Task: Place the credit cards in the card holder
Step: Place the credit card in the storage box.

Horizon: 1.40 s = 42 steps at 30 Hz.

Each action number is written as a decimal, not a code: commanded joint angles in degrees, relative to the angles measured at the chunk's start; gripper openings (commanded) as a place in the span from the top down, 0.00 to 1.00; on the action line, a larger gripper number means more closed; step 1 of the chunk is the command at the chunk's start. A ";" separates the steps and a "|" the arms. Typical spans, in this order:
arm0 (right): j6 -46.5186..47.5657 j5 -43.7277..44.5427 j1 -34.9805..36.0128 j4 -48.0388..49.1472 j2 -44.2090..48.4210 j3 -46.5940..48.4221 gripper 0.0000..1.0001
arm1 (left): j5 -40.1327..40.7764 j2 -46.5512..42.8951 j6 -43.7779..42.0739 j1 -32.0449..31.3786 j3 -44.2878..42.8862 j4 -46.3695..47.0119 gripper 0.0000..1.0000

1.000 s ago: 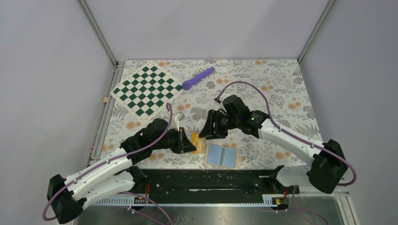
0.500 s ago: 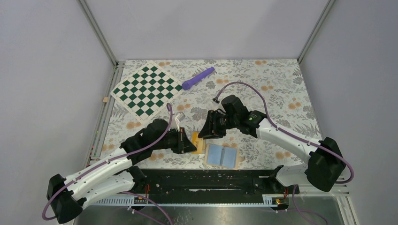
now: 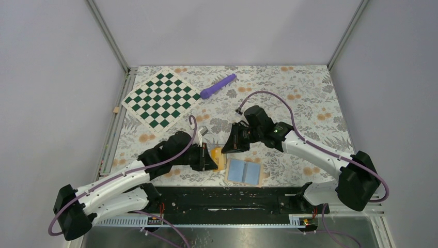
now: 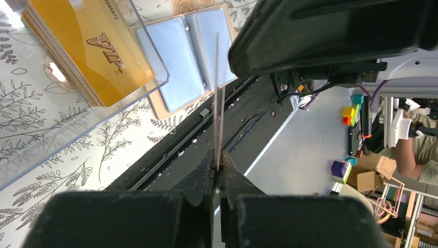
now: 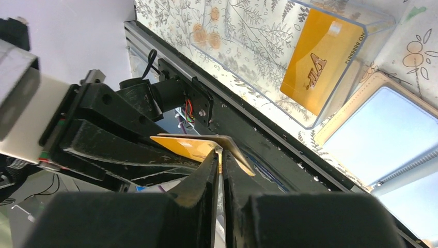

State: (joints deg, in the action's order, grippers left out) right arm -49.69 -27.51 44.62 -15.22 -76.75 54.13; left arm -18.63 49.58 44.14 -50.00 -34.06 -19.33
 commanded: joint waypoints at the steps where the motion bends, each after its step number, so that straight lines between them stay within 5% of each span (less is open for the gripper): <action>1: -0.53 -4.28 0.86 3.89 0.76 1.59 0.89 | 2.00 1.93 -1.07 -0.90 -2.69 1.05 1.00; 7: 0.15 -4.21 0.91 5.00 2.10 0.44 0.64 | 2.37 2.30 -0.90 -1.29 -2.59 1.05 1.00; 15: 3.07 1.56 0.88 -1.25 2.42 1.16 0.45 | 1.62 0.90 -1.24 -1.46 -2.84 1.31 1.00; 24: 2.34 1.25 -0.45 0.80 3.53 -0.41 0.47 | 0.20 -0.93 -0.48 -1.88 -1.04 3.90 1.00; 33: -3.38 -17.45 -11.71 21.72 10.22 -11.89 0.49 | -1.80 -7.06 6.62 -1.77 6.95 16.68 1.00; 42: -8.04 -31.61 -12.98 37.01 8.26 -14.28 0.57 | -7.82 -8.27 11.88 -1.77 11.98 34.43 1.00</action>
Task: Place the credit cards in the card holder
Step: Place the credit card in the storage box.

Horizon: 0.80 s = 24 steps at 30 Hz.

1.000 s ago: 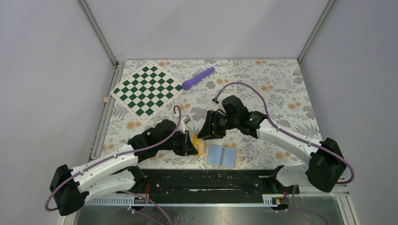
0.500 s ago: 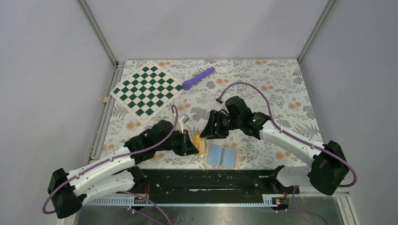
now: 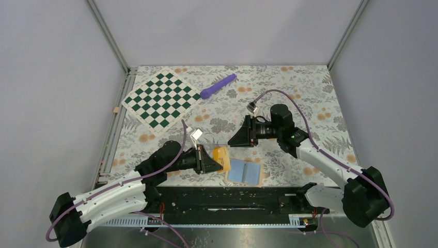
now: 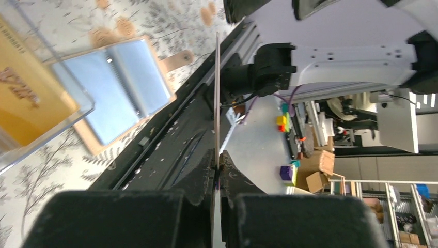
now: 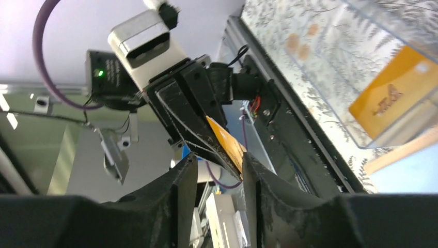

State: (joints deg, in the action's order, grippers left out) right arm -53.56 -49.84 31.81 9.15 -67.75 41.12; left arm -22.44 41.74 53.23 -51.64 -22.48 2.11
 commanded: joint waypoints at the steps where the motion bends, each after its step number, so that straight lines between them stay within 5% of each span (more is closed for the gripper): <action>1: -5.80 -10.19 -0.17 15.31 -1.21 -1.70 0.61 | -4.36 -0.31 3.00 -0.15 0.49 14.01 1.00; 6: -7.13 -12.44 -0.17 18.90 -2.06 -2.54 0.69 | -4.84 -0.15 3.72 -0.17 0.87 16.36 1.00; 24: -5.24 -10.51 -1.19 16.28 -0.95 -3.94 0.70 | -5.57 -1.71 3.83 -0.18 1.83 18.13 1.00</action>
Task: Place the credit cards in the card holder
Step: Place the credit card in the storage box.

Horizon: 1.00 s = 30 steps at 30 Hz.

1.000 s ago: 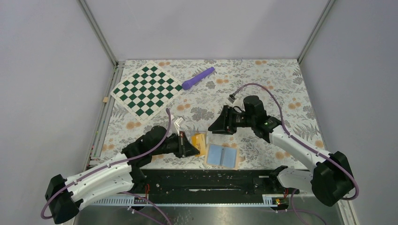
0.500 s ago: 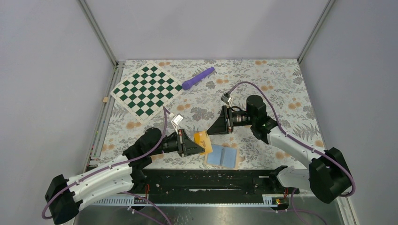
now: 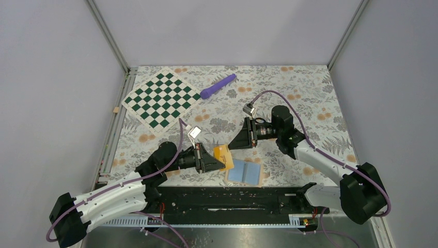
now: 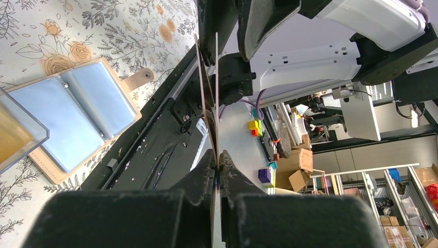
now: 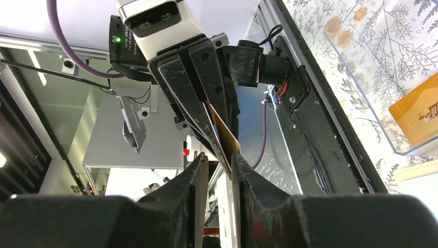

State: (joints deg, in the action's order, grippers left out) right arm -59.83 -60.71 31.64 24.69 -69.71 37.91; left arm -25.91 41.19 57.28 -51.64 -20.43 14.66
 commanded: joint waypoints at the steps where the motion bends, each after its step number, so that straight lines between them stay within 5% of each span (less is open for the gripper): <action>1: 1.01 0.75 -1.43 0.67 1.26 -0.93 0.70 | -2.19 -1.26 -0.23 -0.14 -0.24 5.66 1.00; 30: -5.18 -2.36 -2.29 11.18 0.44 -3.83 0.65 | -0.06 -1.00 -1.73 -0.15 -1.42 0.60 1.00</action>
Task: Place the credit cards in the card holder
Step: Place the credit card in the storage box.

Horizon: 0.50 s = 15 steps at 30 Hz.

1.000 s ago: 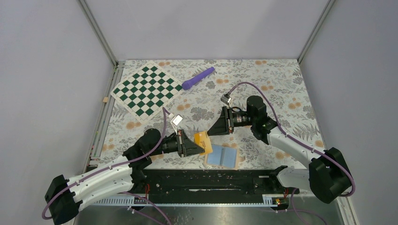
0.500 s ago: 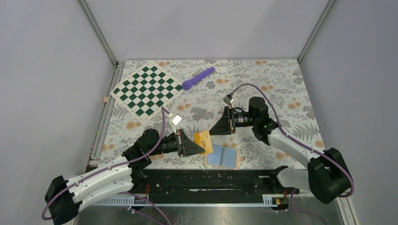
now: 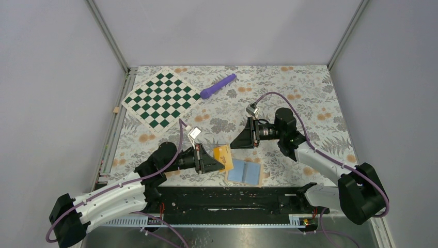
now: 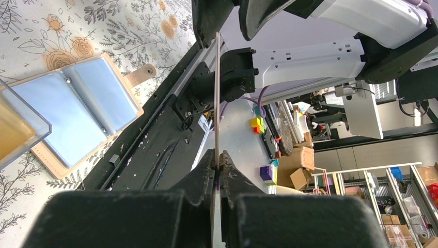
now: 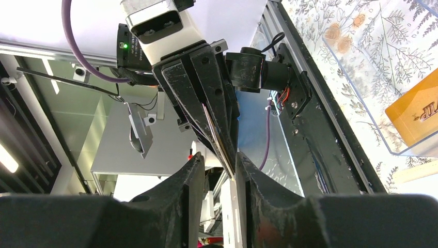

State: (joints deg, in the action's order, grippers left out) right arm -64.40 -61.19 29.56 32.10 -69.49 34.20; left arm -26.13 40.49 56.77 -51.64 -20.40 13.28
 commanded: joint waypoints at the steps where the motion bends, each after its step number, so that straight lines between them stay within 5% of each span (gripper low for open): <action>1: -0.63 -1.84 -0.21 3.71 -0.02 -0.07 0.65 | -0.14 -0.17 -1.19 -0.13 -1.47 2.34 1.00; 15: 0.78 -1.25 1.24 2.34 -2.42 0.33 0.67 | -2.23 1.17 -0.68 -0.24 -1.57 4.83 1.00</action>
State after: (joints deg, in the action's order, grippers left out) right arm -64.38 -61.17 29.87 32.45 -71.42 34.17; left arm -26.85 41.65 56.80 -51.66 -20.43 13.87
